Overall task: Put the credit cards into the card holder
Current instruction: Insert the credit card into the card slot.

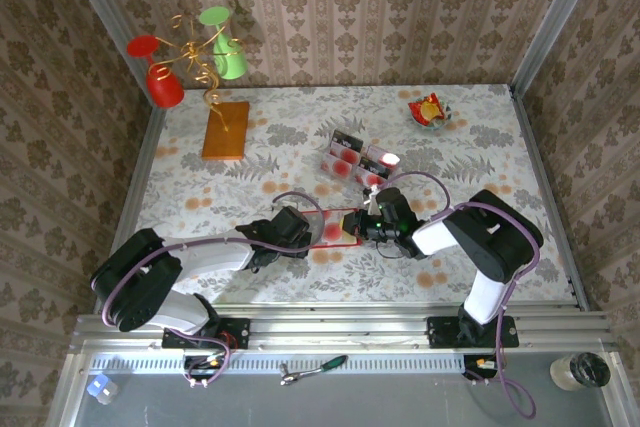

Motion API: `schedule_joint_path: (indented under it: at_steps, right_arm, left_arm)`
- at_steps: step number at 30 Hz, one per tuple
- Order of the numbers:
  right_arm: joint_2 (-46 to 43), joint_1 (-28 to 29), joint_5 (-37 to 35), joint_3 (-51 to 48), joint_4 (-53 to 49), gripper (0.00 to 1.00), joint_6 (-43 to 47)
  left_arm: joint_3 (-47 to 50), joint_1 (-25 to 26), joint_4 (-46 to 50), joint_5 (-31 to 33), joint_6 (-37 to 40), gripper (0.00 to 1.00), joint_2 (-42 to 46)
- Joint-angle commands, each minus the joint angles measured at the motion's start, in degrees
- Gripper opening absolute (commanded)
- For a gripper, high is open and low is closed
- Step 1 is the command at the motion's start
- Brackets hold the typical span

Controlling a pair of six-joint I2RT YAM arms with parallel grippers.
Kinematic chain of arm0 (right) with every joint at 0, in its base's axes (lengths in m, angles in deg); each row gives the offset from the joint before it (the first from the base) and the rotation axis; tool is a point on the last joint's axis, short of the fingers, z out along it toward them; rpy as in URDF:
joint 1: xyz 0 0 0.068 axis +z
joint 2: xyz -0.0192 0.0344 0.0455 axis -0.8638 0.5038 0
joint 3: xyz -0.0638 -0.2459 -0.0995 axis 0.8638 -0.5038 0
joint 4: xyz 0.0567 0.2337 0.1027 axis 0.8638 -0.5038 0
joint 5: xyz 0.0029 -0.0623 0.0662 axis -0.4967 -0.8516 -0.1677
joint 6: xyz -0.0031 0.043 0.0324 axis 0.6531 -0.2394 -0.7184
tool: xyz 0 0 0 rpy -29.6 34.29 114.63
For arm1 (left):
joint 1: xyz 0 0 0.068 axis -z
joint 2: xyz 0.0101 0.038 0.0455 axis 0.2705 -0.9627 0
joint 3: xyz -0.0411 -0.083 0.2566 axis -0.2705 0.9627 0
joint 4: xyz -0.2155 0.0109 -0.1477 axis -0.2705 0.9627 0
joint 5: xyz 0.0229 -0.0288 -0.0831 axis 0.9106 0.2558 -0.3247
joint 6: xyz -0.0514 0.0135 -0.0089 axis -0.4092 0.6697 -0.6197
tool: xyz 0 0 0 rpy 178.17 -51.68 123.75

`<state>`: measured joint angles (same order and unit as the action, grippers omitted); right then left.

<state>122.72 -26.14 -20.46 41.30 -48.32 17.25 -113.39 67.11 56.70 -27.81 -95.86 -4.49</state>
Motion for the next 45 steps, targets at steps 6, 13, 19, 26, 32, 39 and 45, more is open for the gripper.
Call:
schedule_joint_path:
  at_steps: [6, 13, 19, 26, 32, 39, 45]
  right_arm:
    - [-2.80, 1.12, 0.40, 4.31, -20.72, 0.37, 6.23]
    - [-8.50, -1.91, -0.86, 9.73, -34.56, 0.59, 12.53]
    - [-9.39, -2.40, -2.51, 13.68, -40.79, 0.54, 15.60]
    - [-6.78, -2.40, -2.37, 15.91, -40.12, 0.42, 15.07]
    - [-3.36, -2.40, -3.50, 21.94, -42.37, 0.10, 15.59]
    - [4.41, -2.32, -2.64, 30.71, -46.55, 0.04, 16.31]
    - [8.58, -1.63, -2.02, 35.72, -48.62, 0.03, 16.87]
  left_arm:
    - [-0.03, 0.53, 0.97, 0.28, 0.45, 1.00, -0.57]
    - [0.39, 0.39, 0.54, 0.37, 0.46, 1.00, -0.44]
    - [0.59, 0.11, -0.06, 0.19, 0.43, 1.00, -0.46]
    - [0.77, -0.03, -0.26, 0.01, 0.51, 1.00, -0.47]
    - [1.03, 0.00, -0.52, -0.09, 0.34, 1.00, -0.48]
    - [1.03, -0.16, -0.61, -0.20, 0.46, 1.00, -0.67]
    - [0.94, -0.11, -0.87, -0.31, 0.31, 1.00, -1.27]
